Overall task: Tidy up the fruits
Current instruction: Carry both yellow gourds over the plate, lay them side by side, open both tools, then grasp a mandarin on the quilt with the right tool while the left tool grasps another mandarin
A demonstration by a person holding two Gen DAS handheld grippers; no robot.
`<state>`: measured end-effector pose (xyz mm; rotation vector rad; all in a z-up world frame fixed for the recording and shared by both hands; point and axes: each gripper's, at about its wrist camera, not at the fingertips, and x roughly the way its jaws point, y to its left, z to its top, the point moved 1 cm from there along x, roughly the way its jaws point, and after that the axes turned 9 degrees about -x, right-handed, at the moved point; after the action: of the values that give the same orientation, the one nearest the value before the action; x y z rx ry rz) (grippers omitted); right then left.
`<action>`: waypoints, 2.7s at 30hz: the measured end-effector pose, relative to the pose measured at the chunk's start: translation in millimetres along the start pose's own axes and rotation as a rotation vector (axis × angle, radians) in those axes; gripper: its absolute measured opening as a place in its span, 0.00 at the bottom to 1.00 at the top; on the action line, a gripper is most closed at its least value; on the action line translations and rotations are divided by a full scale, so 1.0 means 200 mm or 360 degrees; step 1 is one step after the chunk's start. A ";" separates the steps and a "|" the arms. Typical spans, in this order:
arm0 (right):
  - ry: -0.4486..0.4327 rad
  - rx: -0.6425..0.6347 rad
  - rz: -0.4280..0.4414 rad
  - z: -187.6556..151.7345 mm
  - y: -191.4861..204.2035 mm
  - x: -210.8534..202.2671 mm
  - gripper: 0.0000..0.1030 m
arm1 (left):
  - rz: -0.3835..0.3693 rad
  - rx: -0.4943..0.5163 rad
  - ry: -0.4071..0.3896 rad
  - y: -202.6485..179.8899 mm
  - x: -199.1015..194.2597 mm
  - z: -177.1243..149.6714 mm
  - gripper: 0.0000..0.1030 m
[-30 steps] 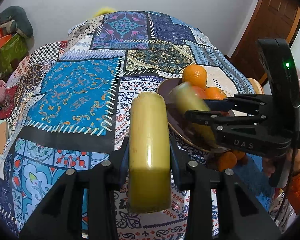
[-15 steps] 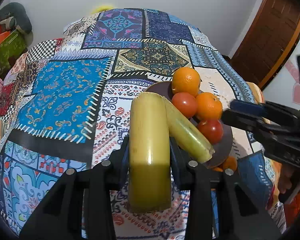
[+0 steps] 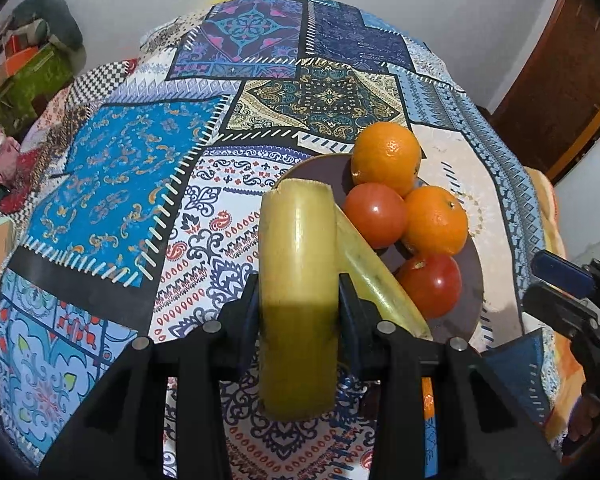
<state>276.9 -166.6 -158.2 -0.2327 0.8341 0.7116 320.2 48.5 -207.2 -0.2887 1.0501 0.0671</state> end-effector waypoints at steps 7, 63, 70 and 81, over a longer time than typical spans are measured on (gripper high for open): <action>-0.0014 0.0021 0.0038 -0.05 -0.02 -0.02 0.34 | -0.0008 -0.0065 0.0055 0.02 0.01 0.02 0.35; 0.0191 0.0056 0.0085 -0.31 0.09 0.10 0.34 | -0.0198 0.0235 0.0082 -0.15 -0.24 -0.43 0.46; 0.0247 0.0002 0.0082 -0.28 0.12 0.18 0.34 | -0.0233 0.0254 0.0079 -0.19 -0.22 -0.43 0.46; 0.0182 0.0029 0.0099 -0.30 0.07 0.12 0.31 | -0.0241 0.0325 0.0082 -0.28 -0.15 -0.42 0.46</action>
<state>242.3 -172.1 -215.0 -0.2336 0.9601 0.7534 245.3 -26.0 -208.8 -0.1843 1.0738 -0.1837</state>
